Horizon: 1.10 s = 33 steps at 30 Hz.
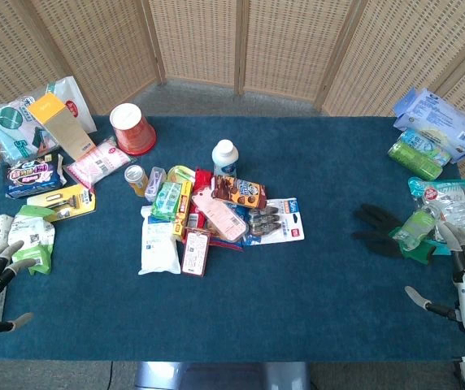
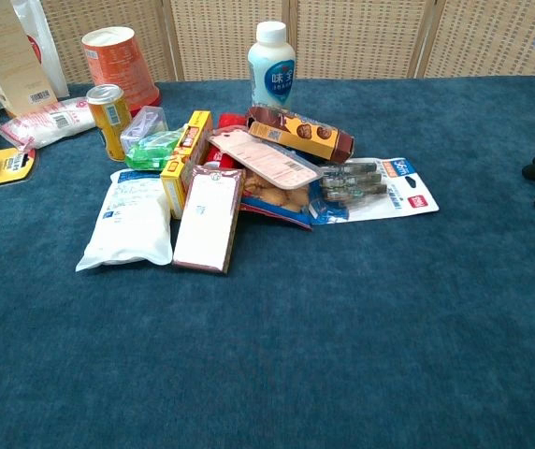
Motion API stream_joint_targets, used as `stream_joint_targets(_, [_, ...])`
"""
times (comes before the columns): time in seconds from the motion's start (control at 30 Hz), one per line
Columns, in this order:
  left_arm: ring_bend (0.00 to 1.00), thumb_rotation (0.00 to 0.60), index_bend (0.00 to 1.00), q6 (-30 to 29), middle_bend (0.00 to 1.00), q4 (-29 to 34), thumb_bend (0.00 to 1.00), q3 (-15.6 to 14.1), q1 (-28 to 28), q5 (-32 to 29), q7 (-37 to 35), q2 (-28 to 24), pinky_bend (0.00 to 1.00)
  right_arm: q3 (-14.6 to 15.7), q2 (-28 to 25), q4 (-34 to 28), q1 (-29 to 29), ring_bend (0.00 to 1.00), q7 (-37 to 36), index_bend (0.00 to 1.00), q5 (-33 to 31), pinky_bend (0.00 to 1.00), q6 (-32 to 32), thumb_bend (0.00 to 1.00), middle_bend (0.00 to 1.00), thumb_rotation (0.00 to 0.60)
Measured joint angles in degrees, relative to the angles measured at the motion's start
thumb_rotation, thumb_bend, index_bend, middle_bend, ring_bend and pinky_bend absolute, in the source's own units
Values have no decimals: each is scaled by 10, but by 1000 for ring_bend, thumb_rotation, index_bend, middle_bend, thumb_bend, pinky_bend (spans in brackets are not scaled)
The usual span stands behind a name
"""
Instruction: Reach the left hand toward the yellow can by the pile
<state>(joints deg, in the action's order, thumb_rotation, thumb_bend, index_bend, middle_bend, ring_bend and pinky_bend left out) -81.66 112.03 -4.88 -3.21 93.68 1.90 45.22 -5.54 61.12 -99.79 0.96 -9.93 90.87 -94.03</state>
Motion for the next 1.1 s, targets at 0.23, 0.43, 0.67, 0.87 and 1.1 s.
stream_joint_targets(0.23, [0,600,237,10,0,-4,0,6,-8,-13,-10,4,0,1,0,0,0,0,-2,1,-2,0,3,0,0,600])
stream_joint_targets(0.43, [0,600,238,41,0,-26,0,30,-36,-43,-61,21,0,0,-2,-3,1,0,-6,0,-4,0,5,0,0,600])
stream_joint_targets(0.67, [0,600,238,127,0,-93,0,91,-112,-123,-159,62,0,2,-4,-5,1,0,-10,0,-1,0,7,0,0,600])
stream_joint_targets(0.87, [0,600,221,184,0,-188,0,132,-168,-184,-186,141,0,5,-6,-8,2,0,-14,0,3,0,9,0,0,600])
stream_joint_targets(1.1, [0,600,218,247,0,-280,0,168,-231,-246,-184,236,0,7,-8,-13,2,0,-17,1,6,0,9,0,0,600])
